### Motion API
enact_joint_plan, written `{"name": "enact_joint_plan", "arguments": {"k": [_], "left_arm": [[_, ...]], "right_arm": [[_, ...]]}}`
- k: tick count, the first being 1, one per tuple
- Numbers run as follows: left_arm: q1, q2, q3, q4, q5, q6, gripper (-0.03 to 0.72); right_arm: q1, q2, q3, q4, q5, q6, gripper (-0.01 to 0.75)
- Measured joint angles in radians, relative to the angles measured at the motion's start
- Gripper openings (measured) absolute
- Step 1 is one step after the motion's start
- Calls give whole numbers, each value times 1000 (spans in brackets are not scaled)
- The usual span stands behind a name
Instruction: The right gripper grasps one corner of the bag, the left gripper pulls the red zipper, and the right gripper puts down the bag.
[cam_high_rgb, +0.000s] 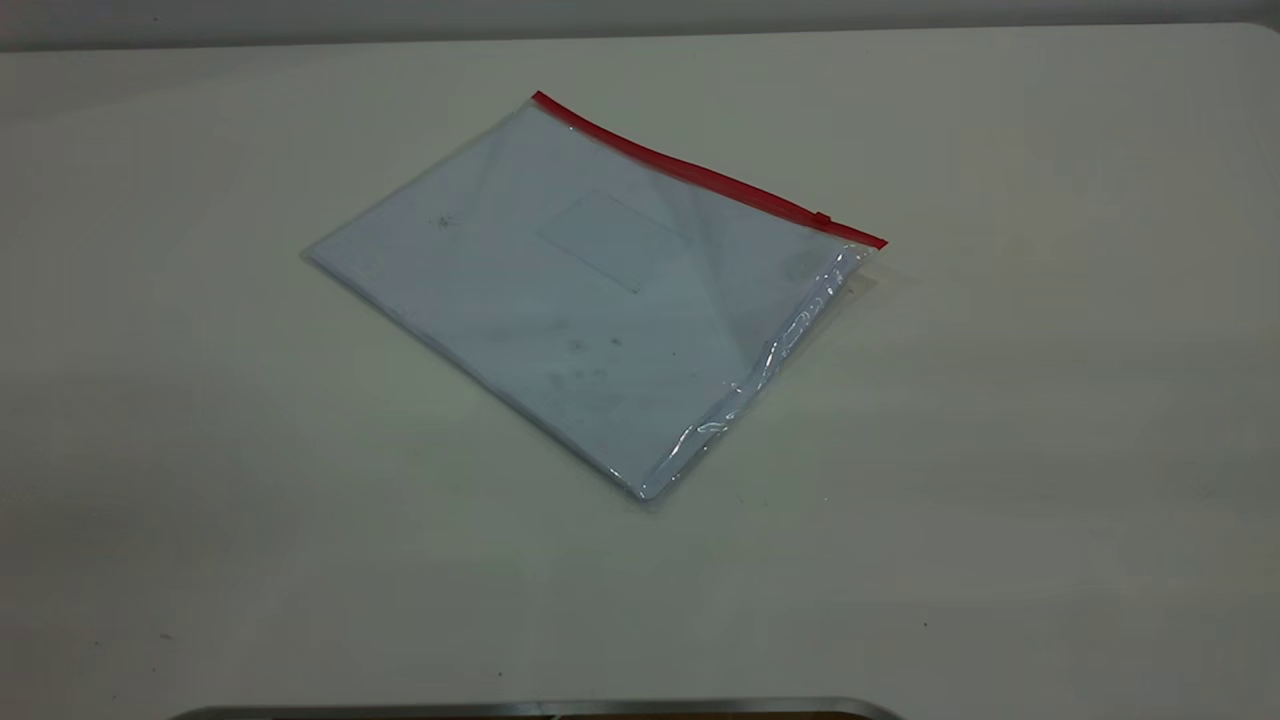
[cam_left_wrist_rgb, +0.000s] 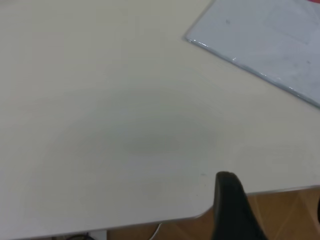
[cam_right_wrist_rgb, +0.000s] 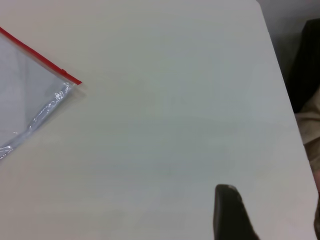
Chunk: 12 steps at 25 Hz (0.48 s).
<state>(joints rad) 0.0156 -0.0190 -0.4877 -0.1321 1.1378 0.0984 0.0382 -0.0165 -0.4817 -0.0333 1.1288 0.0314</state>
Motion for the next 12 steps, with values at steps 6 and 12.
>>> {"name": "enact_joint_plan", "arguments": {"k": [6,12], "left_arm": [[0,70,-69,-23,-67,-83,467],[0,388,-140,-24,-215,-51,467]], "right_arm": [[0,142,-18,266,-66,-72,475],[0,504,-19,357,-310,-257,526]]}}
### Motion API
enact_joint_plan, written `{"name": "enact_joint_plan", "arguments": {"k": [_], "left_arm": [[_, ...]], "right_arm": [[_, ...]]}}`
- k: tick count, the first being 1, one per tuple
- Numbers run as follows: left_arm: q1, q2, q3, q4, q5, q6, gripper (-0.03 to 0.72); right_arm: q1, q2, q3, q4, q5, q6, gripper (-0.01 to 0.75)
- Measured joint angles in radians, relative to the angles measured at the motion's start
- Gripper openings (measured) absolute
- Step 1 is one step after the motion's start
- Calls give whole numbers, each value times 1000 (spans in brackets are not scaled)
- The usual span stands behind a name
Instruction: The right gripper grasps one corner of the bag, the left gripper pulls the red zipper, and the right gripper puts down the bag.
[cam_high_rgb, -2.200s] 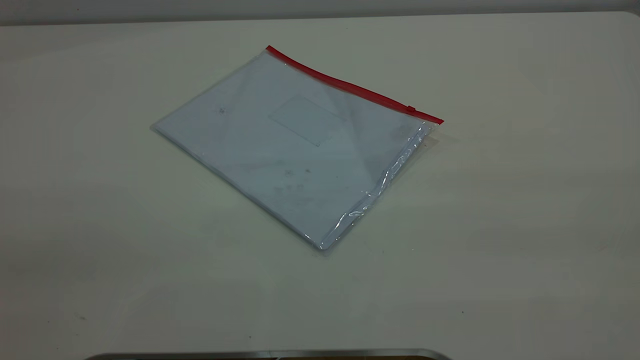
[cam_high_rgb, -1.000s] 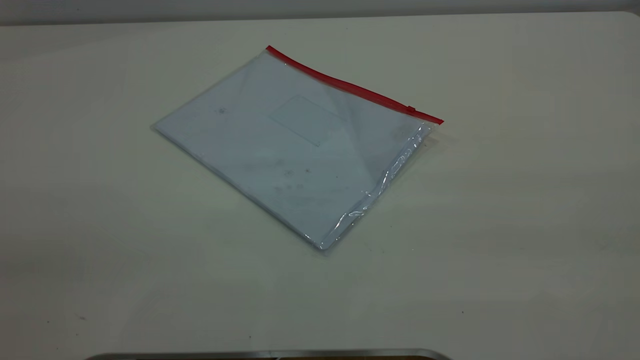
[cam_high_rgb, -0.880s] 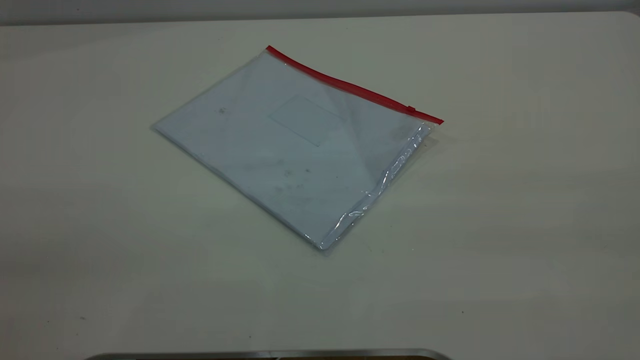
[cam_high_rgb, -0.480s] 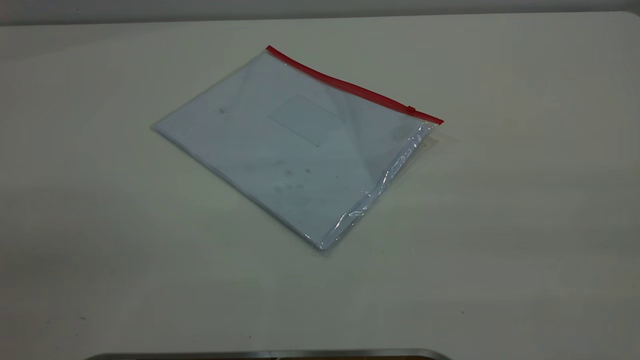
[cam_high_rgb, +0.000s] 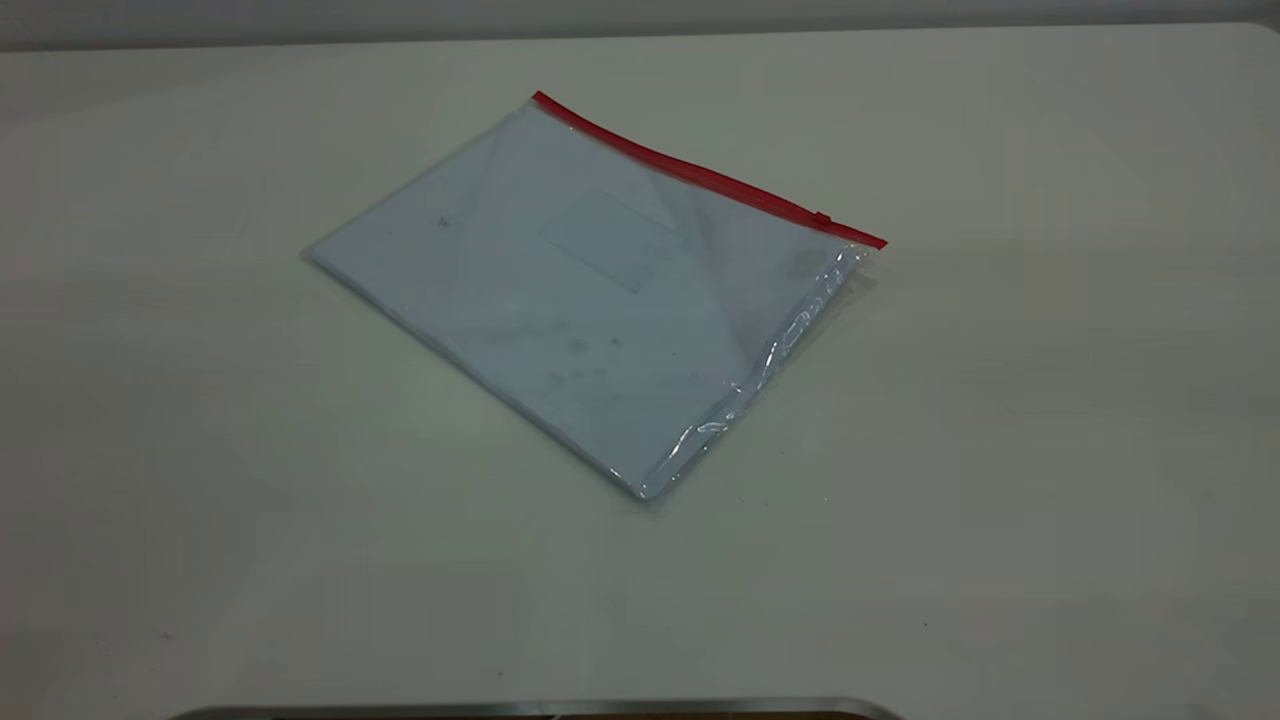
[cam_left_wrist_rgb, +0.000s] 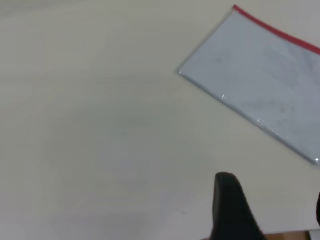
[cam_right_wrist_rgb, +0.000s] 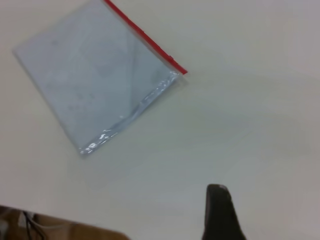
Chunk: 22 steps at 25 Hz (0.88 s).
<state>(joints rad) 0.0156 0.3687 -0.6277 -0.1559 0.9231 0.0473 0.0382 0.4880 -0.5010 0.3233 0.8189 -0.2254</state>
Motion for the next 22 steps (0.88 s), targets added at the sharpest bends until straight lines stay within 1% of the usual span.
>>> {"name": "enact_joint_plan", "arguments": {"k": [2,5,8,11,13,17,20,22], "left_arm": [[0,120,-23,0,-70,44,472],[0,308,-54,-8,-200,115,498],[0,472,-82,-58,-305,179,523],[0,622,-117,-132,-368,245,529],[0,706,-147,-179,-385,301,532],[0,841,-209,-286,-399,412,533],[0,911,-249,-366,-406,492,534],[0,953,-270,-415,-408,532,534]], "right_arm": [[0,122,0,40,-102,-60,532],[1,314,0,159,-235,-179,533],[1,519,0,332,-339,-344,534],[1,700,-2,569,-422,-555,534],[1,810,-12,727,-452,-726,534],[1,1037,-68,1058,-462,-1030,534],[1,1207,-134,1267,-441,-1249,534],[1,1330,-190,1380,-411,-1360,534]]}}
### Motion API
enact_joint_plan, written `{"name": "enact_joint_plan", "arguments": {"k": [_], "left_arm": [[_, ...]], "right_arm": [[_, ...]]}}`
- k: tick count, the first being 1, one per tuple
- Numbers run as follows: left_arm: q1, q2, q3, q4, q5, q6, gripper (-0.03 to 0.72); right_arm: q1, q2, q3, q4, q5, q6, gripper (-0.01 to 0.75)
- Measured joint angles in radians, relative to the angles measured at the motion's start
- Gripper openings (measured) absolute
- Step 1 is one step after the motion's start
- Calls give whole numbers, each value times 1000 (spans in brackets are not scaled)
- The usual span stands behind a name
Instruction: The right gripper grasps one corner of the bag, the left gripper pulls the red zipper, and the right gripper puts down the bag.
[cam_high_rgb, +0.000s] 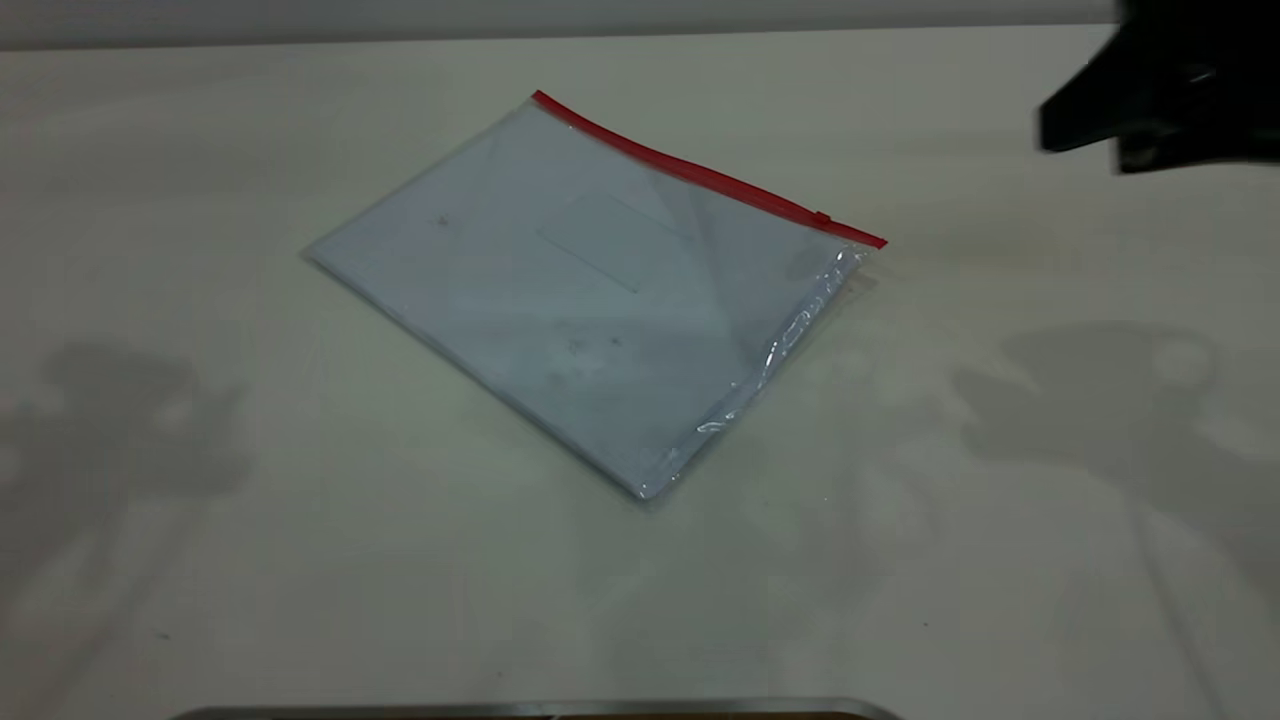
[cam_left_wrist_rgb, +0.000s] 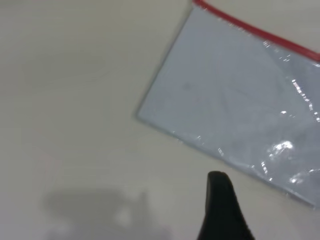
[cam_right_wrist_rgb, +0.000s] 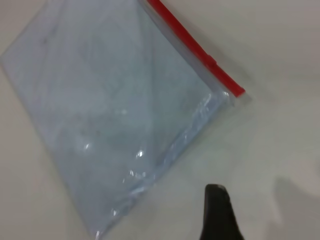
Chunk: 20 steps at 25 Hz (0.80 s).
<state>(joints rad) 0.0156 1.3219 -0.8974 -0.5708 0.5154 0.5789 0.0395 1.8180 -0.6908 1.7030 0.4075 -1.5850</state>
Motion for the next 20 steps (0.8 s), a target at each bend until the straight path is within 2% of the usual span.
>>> {"name": "enact_joint_plan", "arguments": {"k": [3,7,10,14,20], "left_arm": [[0,38,-24,-60,-3,49,534],[0,68,-36,-109,-9,92,534],[0,76,-36,-113,-11,98,534],[0,78,-36,-114,-14,99,534],[0,78,-36,-114,-14,100,534]], "right_arm": [[0,174,-97,64,65,-104,534],[0,380,-240,74,158,-128,534],[0,496,-339,78,183,-132,534],[0,596,-435,81,207,-135,534],[8,680,-519,83,315,-126,534]]}}
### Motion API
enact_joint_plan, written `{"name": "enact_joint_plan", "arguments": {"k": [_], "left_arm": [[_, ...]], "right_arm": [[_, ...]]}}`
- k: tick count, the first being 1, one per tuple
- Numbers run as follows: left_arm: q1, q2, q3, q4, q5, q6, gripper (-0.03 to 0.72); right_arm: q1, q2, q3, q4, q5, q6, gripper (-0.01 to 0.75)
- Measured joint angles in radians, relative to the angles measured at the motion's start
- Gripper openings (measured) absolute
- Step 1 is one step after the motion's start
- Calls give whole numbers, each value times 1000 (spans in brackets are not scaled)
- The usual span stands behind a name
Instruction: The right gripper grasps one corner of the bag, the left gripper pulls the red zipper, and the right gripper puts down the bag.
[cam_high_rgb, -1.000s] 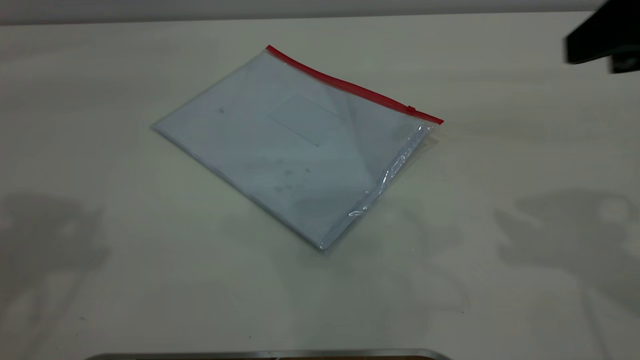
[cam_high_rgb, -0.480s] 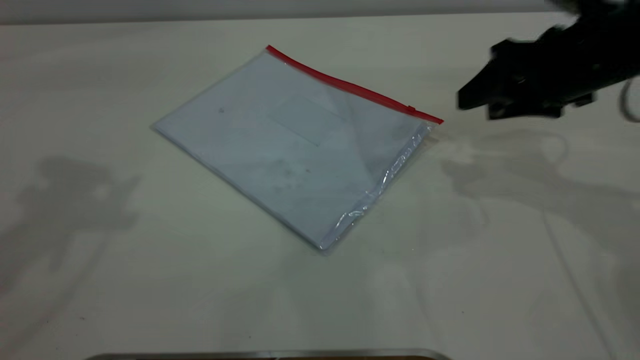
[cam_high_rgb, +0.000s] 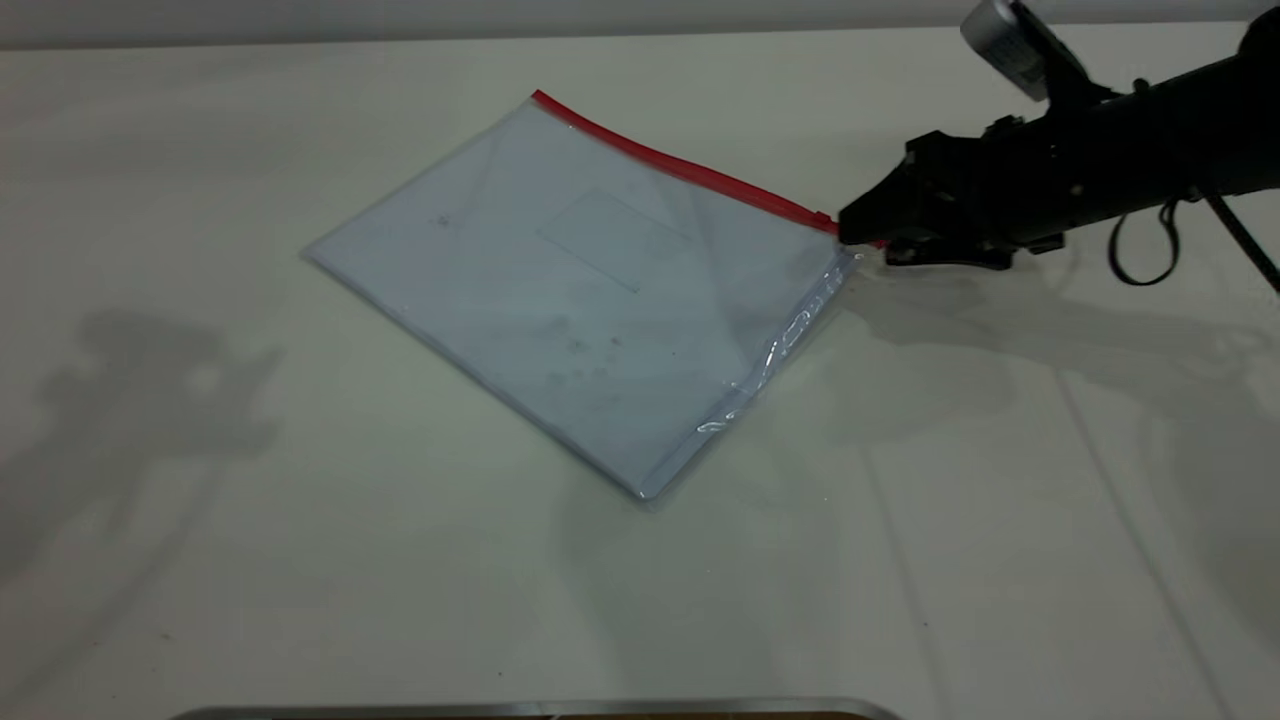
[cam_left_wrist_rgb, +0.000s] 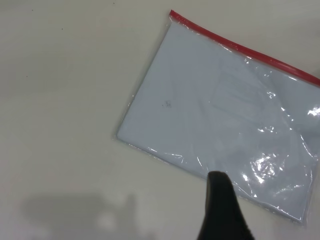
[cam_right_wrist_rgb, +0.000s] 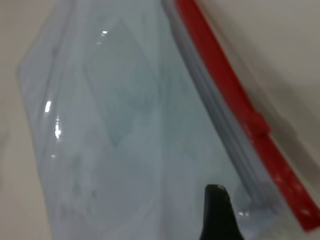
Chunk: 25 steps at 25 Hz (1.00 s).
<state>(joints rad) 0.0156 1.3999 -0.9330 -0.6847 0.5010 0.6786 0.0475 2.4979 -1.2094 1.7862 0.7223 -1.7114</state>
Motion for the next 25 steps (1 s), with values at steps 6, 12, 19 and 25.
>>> {"name": "enact_joint_plan", "arguments": {"k": [6,12,19,25], "left_arm": [[0,0,0,-2,-3,0,536],[0,0,0,-3,-8,3,536],[0,0,0,-5,-10,4,536],[0,0,0,-6,-10,4,536]], "right_arm": [[38,42,-49,2,2,26,534],[74,52,-54,2,-5,37,468],[74,52,-54,2,23,60,58],[75,35,-54,-130,252,110,35]]}}
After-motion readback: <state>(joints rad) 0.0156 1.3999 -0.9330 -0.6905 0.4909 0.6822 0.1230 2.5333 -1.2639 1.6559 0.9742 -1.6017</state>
